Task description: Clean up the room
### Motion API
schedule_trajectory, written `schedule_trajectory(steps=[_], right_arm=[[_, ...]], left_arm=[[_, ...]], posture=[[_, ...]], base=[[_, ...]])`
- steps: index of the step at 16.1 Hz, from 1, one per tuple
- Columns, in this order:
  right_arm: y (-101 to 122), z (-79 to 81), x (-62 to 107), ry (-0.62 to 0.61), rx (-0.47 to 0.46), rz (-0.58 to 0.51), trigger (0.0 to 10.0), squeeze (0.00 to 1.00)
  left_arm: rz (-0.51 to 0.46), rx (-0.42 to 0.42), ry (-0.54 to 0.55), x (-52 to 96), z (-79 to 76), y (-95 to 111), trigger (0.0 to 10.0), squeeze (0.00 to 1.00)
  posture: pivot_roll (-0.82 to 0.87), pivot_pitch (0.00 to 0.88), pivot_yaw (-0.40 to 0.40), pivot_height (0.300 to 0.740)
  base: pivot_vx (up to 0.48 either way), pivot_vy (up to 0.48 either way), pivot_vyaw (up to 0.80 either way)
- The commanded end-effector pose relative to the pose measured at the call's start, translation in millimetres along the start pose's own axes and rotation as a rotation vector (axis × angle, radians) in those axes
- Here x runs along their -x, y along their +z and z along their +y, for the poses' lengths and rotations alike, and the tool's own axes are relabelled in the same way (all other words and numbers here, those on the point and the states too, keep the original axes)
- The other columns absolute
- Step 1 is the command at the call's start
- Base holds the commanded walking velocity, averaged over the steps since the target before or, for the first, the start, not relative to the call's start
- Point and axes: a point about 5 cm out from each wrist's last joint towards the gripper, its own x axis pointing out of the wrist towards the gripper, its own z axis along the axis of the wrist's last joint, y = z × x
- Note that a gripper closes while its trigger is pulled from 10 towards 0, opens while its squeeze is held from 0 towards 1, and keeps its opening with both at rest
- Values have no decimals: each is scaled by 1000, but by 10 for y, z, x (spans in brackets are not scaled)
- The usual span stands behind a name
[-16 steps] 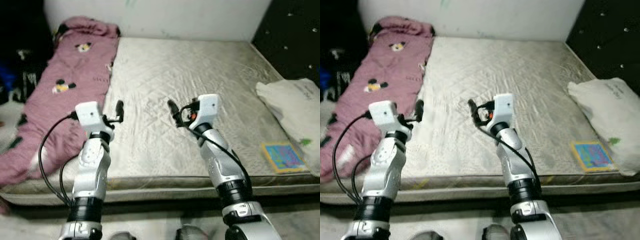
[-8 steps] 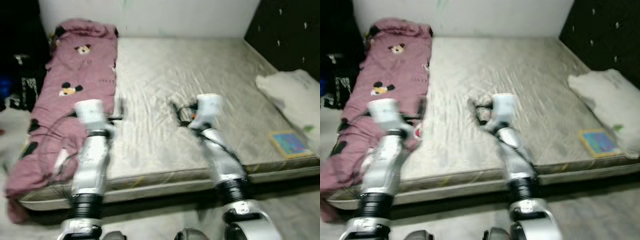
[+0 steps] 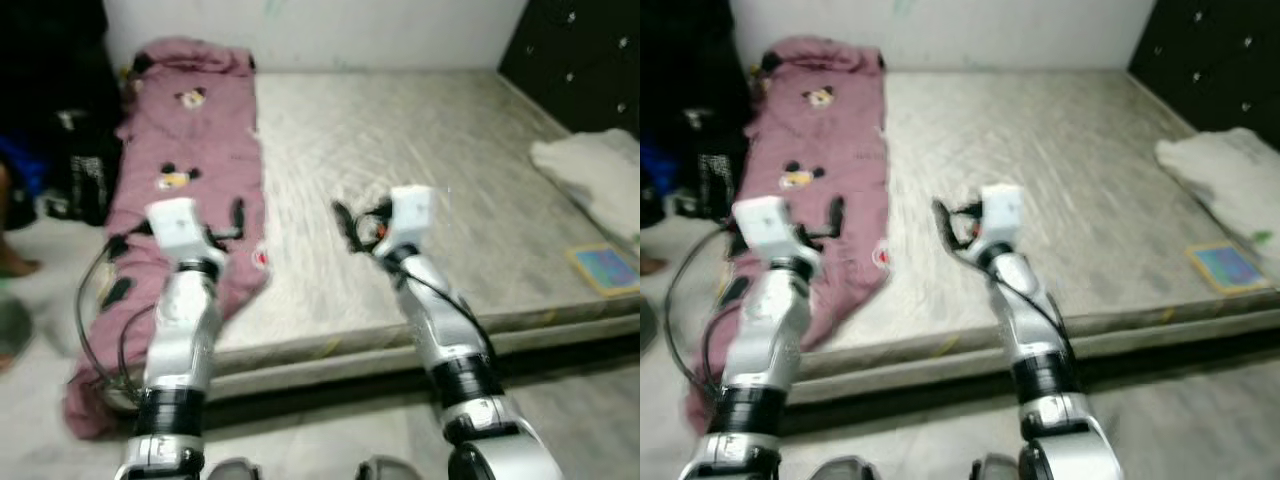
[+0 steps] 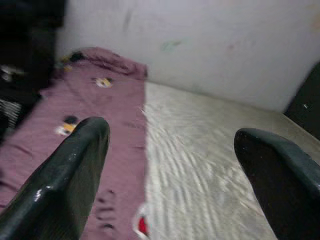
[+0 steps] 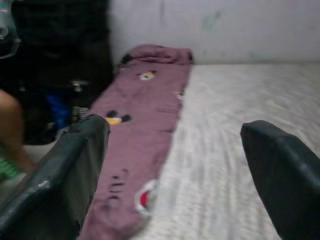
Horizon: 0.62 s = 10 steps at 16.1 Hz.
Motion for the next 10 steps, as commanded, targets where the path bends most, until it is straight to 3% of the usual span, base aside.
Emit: schedule_trajectory(steps=[1, 6, 10], right_arm=[[42, -106, 23, -25, 7, -16, 10000, 0], [41, -83, 16, -19, 0, -18, 10000, 0], [46, -59, 11, 2, 25, -25, 10000, 0]], left_arm=[[11, 1, -21, -2, -103, -23, 10000, 0], [6, -27, -11, 1, -76, -19, 10000, 0], [-14, -19, -46, 9, -99, 8, 10000, 0]], posture=[[-79, 0, -27, 740], [-75, 0, -24, 740], [-73, 0, -20, 740]], base=[[0, 480, 0], [0, 460, 0], [0, 0, 116]])
